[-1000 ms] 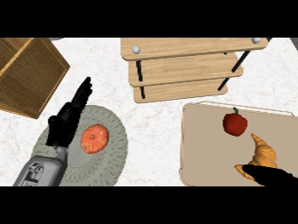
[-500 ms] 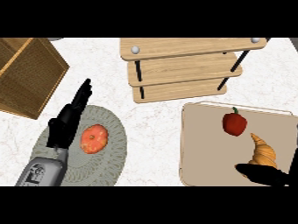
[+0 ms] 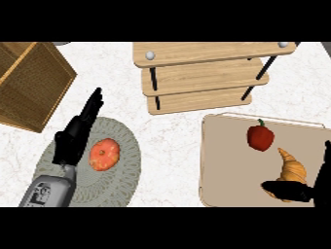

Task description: Pick the croissant from the tray and place it in the tiered shelf

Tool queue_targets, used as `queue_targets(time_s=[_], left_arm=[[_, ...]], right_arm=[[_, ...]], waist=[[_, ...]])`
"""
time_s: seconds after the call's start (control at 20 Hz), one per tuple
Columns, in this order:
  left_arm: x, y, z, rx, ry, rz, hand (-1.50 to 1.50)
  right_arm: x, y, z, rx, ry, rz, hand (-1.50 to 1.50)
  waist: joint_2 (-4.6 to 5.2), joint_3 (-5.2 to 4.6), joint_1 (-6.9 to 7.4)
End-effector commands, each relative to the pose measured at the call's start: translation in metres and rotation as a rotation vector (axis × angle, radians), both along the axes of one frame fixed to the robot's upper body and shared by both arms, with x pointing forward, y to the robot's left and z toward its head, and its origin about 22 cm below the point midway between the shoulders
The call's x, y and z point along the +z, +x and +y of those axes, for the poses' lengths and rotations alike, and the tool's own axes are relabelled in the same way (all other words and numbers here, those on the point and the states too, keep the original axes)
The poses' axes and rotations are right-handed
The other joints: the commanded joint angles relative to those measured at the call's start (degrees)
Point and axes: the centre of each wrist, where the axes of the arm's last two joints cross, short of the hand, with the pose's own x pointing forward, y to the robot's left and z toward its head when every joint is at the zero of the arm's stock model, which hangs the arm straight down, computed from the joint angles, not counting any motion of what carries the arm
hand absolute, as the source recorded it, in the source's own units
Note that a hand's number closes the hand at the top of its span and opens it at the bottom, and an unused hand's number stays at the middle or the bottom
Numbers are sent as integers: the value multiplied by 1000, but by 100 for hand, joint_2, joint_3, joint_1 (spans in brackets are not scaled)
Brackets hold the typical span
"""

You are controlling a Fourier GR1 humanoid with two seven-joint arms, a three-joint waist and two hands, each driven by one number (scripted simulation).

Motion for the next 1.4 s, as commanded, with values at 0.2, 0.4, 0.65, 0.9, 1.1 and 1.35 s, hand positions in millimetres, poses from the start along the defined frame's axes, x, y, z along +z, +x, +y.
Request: queue_targets(time_s=[0.2,0.4,0.65,0.9,1.1,1.35], left_arm=[[10,7,-6,3,-1,6,0],[4,3,8,11,-9,5,0],[8,-2,17,6,4,2,0],[1,6,10,5,-2,16,0],[5,-11,19,9,3,18,0],[-7,-4,-8,0,9,-10,0]], right_arm=[[-2,9,10,-80,39,57,-150],[-4,4,4,-73,39,75,-150],[-28,11,1,-71,51,86,-150],[-40,2,-4,-53,55,108,-150],[-67,-7,-4,5,42,164,150],[-49,-2,-10,28,-41,162,150]], waist=[[-2,0,1],[-4,0,-10],[-3,1,4],[-2,0,-10],[-6,2,9],[-3,0,-13]])
